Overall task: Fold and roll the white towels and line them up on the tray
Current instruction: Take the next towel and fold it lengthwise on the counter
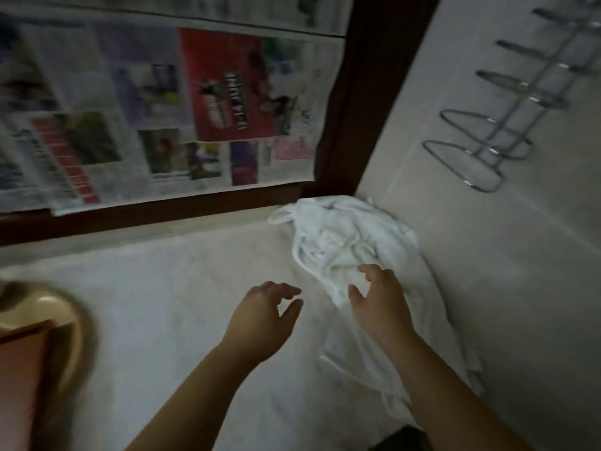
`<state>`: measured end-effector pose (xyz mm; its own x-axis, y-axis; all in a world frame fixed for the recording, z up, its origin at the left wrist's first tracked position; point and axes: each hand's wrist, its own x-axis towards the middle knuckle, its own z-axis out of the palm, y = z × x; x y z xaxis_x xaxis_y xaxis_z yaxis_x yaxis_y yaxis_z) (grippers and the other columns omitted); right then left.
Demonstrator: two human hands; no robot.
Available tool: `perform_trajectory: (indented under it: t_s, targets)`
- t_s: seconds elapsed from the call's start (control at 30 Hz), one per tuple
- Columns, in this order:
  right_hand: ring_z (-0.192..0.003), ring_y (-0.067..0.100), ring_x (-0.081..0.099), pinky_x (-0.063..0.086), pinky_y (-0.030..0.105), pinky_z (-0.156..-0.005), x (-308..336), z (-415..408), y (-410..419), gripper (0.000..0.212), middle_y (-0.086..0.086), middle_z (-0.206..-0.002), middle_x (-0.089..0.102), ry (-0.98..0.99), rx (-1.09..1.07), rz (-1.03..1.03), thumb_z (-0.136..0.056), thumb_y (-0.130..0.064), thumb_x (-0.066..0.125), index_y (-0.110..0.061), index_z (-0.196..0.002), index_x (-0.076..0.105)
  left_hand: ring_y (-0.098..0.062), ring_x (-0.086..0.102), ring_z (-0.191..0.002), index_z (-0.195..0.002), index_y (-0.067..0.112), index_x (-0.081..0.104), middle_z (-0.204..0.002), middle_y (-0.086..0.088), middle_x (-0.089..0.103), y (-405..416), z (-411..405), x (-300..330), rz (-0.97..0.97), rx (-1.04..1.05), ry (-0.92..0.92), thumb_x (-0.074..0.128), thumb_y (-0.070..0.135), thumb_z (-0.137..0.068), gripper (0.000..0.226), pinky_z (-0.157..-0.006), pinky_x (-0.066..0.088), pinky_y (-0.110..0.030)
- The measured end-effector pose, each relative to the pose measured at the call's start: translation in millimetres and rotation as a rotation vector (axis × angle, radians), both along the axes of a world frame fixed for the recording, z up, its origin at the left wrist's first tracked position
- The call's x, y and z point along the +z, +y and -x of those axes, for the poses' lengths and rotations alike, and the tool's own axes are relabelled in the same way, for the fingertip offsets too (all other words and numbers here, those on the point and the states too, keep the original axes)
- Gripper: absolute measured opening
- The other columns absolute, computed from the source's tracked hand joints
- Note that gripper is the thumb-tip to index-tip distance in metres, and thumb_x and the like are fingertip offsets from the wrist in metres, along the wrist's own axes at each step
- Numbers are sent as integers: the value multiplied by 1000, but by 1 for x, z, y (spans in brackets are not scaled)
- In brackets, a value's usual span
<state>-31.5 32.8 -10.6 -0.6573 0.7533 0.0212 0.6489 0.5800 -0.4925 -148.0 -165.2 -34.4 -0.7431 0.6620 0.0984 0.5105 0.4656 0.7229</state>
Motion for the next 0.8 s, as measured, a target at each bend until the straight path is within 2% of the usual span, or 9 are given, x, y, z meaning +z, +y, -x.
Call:
perform_trajectory:
  t_s: [0.1, 0.2, 0.3, 0.43, 0.5, 0.6, 0.67, 0.8]
  targets:
    - [-114, 32, 56, 52, 41, -90, -4, -35, 56, 44, 9, -122, 57, -97, -79, -123, -92, -33, 69, -25, -134, 58, -3, 61, -98, -123, 38, 72, -109, 19, 68, 71, -18, 1, 0, -73, -43, 66, 47, -97, 28, -90, 50, -24]
    - [-115, 35, 56, 51, 43, -94, -13, -61, 100, 49, 12, -123, 58, -173, -185, -159, -88, -33, 70, -21, -134, 58, -5, 60, -106, -126, 38, 70, -112, 18, 68, 132, -33, 2, 34, -168, -77, 64, 48, -98, 30, -96, 50, -26]
    - [-118, 36, 56, 48, 41, -94, -26, -79, 125, 52, 17, -127, 60, -290, -305, -168, -86, -38, 67, -10, -130, 58, -11, 55, -119, -135, 36, 63, -123, 10, 67, 179, -46, -4, 149, -274, -37, 60, 48, -100, 38, -102, 46, -27]
    - [-115, 38, 62, 48, 42, -97, -47, -96, 141, 64, 21, -129, 63, -378, -440, -104, -95, -52, 54, 1, -131, 57, -20, 47, -133, -147, 34, 51, -138, -1, 56, 216, -64, -19, 314, -380, 15, 58, 49, -100, 50, -108, 48, -39]
    - [-117, 38, 62, 49, 41, -96, -57, -103, 146, 67, 21, -131, 63, -346, -436, 12, -100, -56, 48, 1, -132, 58, -21, 43, -136, -150, 33, 47, -144, -1, 51, 226, -73, -23, 338, -393, 14, 59, 48, -100, 54, -109, 47, -41]
    - [-106, 34, 66, 55, 41, -90, -68, -112, 149, 57, 16, -121, 68, -245, -381, 117, -99, -57, 53, -7, -124, 66, -21, 43, -135, -150, 34, 46, -145, 0, 47, 236, -85, -28, 334, -387, 44, 63, 49, -98, 57, -108, 49, -43]
    - [-101, 32, 67, 55, 39, -85, -67, -116, 149, 45, 12, -118, 69, -155, -383, 130, -99, -49, 59, -12, -123, 70, -22, 45, -132, -148, 34, 46, -141, -1, 44, 240, -93, -31, 342, -371, 81, 65, 52, -96, 58, -104, 52, -42]
    - [-93, 22, 65, 44, 30, -75, -51, -120, 148, 31, 7, -113, 72, 0, -390, 205, -103, -34, 61, -14, -125, 68, -22, 45, -129, -145, 35, 47, -137, -2, 41, 244, -106, -32, 329, -326, 86, 66, 55, -95, 57, -102, 53, -41]
